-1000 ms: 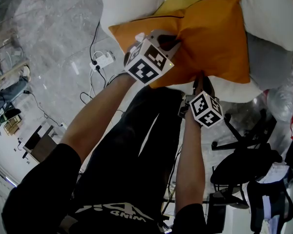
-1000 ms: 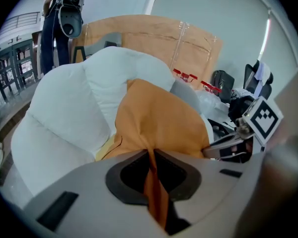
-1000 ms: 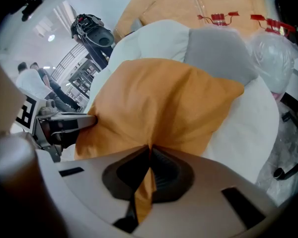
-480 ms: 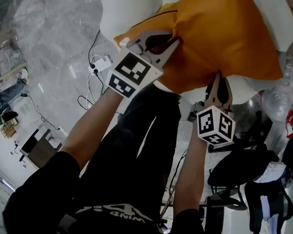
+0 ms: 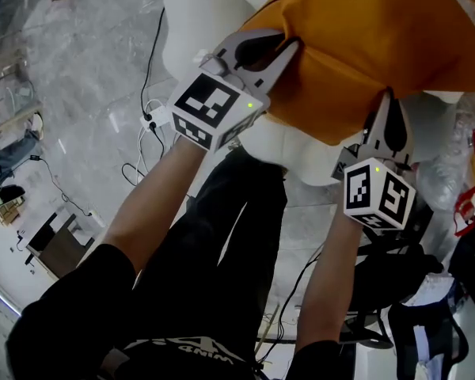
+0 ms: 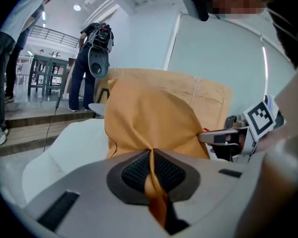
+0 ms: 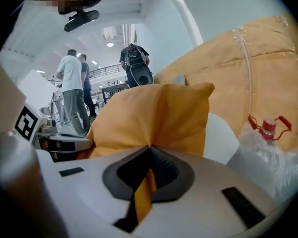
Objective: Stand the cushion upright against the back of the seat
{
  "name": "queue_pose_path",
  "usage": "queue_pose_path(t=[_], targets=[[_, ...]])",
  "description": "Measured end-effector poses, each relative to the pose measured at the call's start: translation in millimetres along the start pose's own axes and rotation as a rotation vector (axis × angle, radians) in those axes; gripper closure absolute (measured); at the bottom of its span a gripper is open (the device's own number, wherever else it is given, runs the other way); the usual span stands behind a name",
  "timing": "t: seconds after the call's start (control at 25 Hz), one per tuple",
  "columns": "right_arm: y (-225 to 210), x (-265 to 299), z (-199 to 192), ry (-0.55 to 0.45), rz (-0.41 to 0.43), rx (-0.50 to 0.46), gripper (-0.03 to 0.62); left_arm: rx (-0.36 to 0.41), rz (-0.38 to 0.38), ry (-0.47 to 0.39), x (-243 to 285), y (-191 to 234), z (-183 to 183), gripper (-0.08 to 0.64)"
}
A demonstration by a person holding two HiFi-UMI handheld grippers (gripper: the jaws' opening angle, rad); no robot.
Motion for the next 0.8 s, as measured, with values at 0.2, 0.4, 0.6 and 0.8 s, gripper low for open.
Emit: queue_pose_path(t=[0.2,0.4,0.6,0.8], targets=[[-12,20,-19,0.073,0.025,-0.040,0.566,-0.019,0.003,0.123,24,8,-24,0.534],[-13,28,-35,0.125,0.046,-0.046,0.566,-0.033,0.006,0.189,31,12,-44,0.534],[-16,29,-37,0.117,0.010,-0.004,0.540,-0.036,-0.001,0.187,33,11,-43,0.507],[-14,26,-38,0.104,0.002,-0.044,0.480,0.025,0.021,0.143,30,13,-43,0.465]])
Point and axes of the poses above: the fingertips, and each gripper's own axes: x forward along the fingers, y to its left, z out of its top, the point moved 9 cm from there along -x, backward along the fingers
